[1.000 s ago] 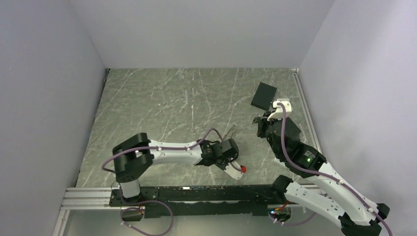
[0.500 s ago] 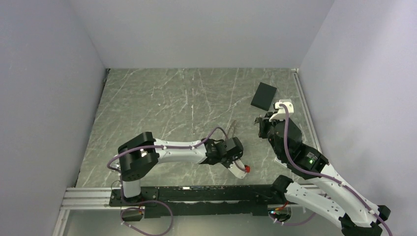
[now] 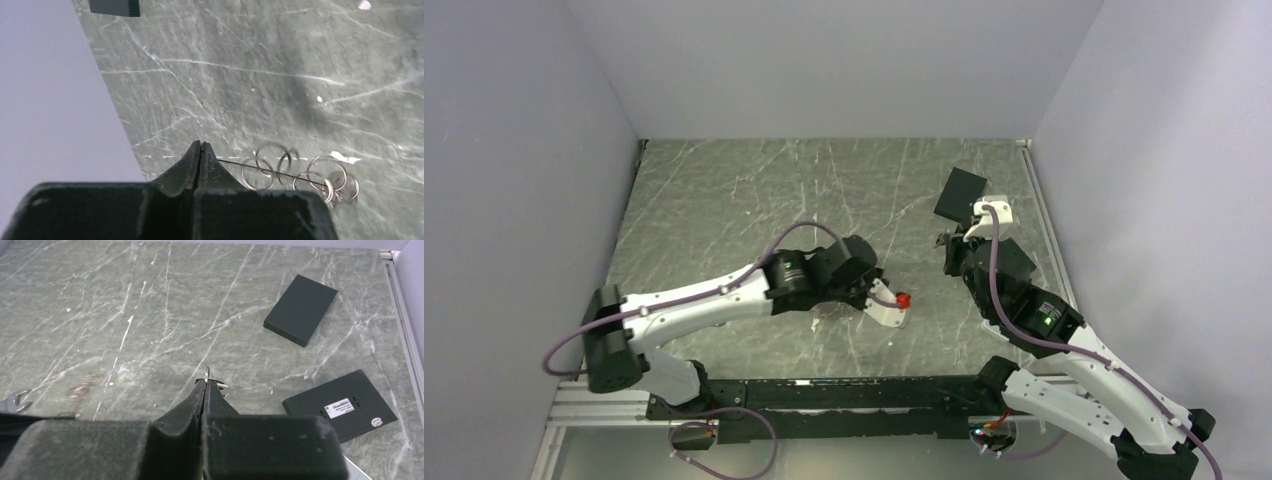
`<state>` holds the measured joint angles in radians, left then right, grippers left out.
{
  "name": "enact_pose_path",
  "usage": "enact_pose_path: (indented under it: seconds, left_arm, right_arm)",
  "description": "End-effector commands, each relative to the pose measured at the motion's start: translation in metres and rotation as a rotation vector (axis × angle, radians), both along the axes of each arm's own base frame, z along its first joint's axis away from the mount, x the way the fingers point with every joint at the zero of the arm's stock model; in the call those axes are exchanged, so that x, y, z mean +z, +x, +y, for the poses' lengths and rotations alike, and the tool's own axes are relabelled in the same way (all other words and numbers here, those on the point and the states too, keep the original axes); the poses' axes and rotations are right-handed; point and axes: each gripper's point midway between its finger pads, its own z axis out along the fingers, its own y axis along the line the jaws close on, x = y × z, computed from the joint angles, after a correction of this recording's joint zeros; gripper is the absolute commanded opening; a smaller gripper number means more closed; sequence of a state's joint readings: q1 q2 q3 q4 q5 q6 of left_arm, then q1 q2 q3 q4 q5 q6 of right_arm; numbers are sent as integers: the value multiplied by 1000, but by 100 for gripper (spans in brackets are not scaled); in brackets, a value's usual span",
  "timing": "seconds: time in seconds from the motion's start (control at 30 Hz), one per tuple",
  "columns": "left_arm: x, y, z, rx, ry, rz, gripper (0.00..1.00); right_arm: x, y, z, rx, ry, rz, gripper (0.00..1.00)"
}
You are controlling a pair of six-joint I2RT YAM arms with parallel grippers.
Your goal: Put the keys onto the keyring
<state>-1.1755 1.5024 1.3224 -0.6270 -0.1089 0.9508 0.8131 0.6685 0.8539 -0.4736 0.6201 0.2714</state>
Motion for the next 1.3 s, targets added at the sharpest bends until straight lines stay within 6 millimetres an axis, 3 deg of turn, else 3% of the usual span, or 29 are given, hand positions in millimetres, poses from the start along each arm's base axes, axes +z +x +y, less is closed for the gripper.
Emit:
enact_pose_path:
  seconds: [0.0, 0.17, 0.3, 0.5, 0.67, 0.8, 0.83, 0.87, 0.93, 0.97, 1.1, 1.13, 1.27]
  left_arm:
    - [-4, -13, 18, -32, -32, -24, 0]
    - [-20, -32, 18, -61, -55, 77, 0]
    - [-50, -35, 16, -58, 7, 125, 0]
    - [-101, -41, -10, -92, 58, 236, 0]
    - [-127, -39, -30, -112, 90, 284, 0]
    - [-146, -40, -34, -117, 123, 306, 0]
    - [-149, -40, -33, -114, 125, 307, 1]
    - [-149, -39, -32, -109, 118, 300, 8]
    - [-143, -38, -32, -109, 81, 281, 34]
    - [-137, -38, -33, -112, 49, 268, 41]
    - [-118, -38, -29, -104, -31, 249, 51]
    - [-114, -38, -27, -98, -43, 252, 61]
    - [-85, -38, -24, -41, -172, 258, 64]
  right_arm:
    - [38, 3, 5, 18, 67, -89, 0]
    - [28, 2, 15, 59, 85, -58, 0]
    - [17, 1, 19, 68, 83, -27, 0]
    - [15, -1, 11, 43, 72, -26, 0]
    - [18, -1, 5, 24, 56, -34, 0]
    - [16, -1, 2, 18, 39, -36, 0]
    - [15, -1, 2, 17, 37, -36, 0]
    - [15, -1, 2, 18, 35, -37, 0]
    - [15, -1, 1, 16, 28, -39, 0]
    - [14, 0, 1, 15, 26, -39, 0]
    - [14, 1, 2, 18, 20, -43, 0]
    - [15, 1, 2, 19, 19, -43, 0]
    - [15, 3, 5, 21, 20, -46, 0]
